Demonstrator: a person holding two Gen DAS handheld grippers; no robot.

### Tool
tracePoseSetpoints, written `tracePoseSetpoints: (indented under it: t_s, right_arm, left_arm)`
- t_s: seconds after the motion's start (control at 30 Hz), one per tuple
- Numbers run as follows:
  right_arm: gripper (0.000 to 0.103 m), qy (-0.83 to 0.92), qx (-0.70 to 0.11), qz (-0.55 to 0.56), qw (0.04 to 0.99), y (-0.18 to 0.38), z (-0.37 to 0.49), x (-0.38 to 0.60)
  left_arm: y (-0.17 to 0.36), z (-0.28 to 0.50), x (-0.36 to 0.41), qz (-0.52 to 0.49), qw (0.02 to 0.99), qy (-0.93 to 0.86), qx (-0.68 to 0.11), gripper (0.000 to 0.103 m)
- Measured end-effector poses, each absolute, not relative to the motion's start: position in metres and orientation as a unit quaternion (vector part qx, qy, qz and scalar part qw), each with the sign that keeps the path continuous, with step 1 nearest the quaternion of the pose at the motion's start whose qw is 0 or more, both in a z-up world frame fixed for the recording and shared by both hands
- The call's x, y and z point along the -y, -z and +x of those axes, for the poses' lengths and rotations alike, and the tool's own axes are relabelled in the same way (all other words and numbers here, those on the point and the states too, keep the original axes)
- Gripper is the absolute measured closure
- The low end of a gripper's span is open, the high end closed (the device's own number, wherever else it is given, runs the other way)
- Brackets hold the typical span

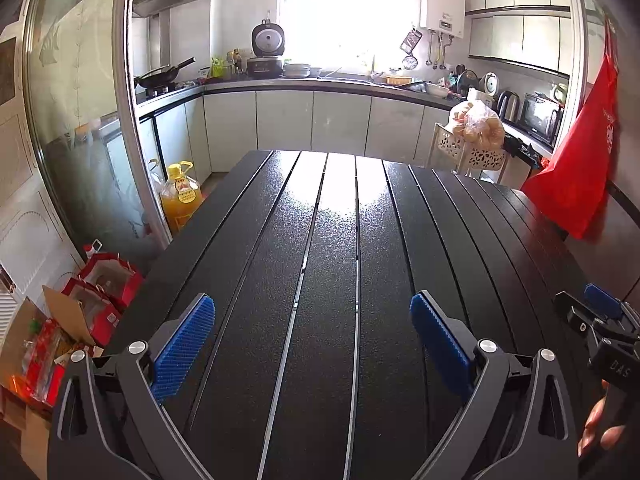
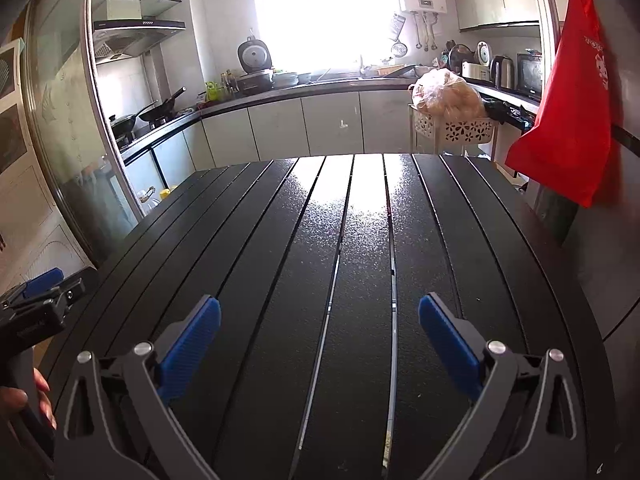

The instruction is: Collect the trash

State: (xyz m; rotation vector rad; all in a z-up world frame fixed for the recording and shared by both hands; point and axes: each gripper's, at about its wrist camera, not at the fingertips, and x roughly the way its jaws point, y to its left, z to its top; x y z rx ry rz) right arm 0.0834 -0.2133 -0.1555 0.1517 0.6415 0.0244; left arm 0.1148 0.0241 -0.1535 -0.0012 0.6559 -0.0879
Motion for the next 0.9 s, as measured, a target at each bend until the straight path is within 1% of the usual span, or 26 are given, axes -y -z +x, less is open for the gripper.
tracePoseSetpoints:
  t_s: [0.9]
  right_arm:
    - [0.003,-0.002,-0.308,0.075,0.949,0.1570,0.0779,0.2162]
  left_arm:
    - [0.1521,0.1129,-0.0144,0.011,0.948,0.055,-0.315,0.008]
